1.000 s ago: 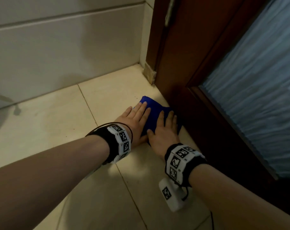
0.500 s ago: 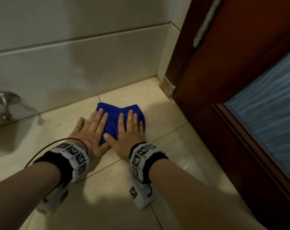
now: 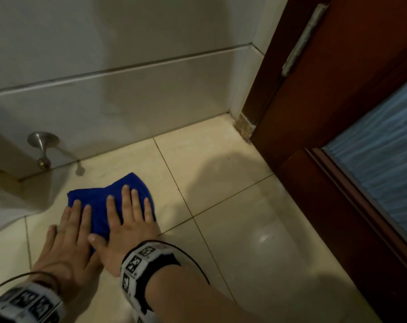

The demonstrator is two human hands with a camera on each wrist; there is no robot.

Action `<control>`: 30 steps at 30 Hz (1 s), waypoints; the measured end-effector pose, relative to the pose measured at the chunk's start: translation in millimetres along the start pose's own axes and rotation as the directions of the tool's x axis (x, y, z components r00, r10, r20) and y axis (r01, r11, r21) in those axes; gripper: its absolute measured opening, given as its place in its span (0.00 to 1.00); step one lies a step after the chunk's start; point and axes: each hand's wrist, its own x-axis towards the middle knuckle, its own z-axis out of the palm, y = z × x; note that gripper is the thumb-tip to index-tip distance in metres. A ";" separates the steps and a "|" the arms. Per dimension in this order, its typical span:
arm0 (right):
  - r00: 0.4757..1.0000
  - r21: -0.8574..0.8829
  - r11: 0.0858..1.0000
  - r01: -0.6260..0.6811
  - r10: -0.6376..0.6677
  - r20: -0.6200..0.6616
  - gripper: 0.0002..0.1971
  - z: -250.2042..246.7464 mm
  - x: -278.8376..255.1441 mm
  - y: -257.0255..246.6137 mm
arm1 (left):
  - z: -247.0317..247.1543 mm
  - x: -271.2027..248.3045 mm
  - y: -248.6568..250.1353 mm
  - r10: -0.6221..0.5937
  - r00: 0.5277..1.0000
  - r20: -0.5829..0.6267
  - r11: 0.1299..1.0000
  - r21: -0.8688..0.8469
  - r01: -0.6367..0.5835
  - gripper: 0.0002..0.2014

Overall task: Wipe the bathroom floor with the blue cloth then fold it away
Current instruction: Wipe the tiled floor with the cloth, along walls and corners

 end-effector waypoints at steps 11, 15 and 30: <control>0.997 0.057 0.995 -0.082 0.082 -0.012 0.38 22.8 -57.2 16.8 | 11.5 -33.9 46.4 0.009 0.996 0.089 0.999 0.034 -0.012 0.53; 0.990 0.066 0.989 -0.136 0.133 0.041 0.38 21.2 -87.7 35.9 | 35.2 -43.7 64.7 0.104 0.994 0.041 0.994 0.039 -0.106 0.54; 0.968 0.101 0.967 -0.234 0.241 -0.067 0.48 32.9 -125.4 74.3 | 59.8 -50.0 93.7 0.361 0.931 -0.058 0.895 0.301 -0.329 0.45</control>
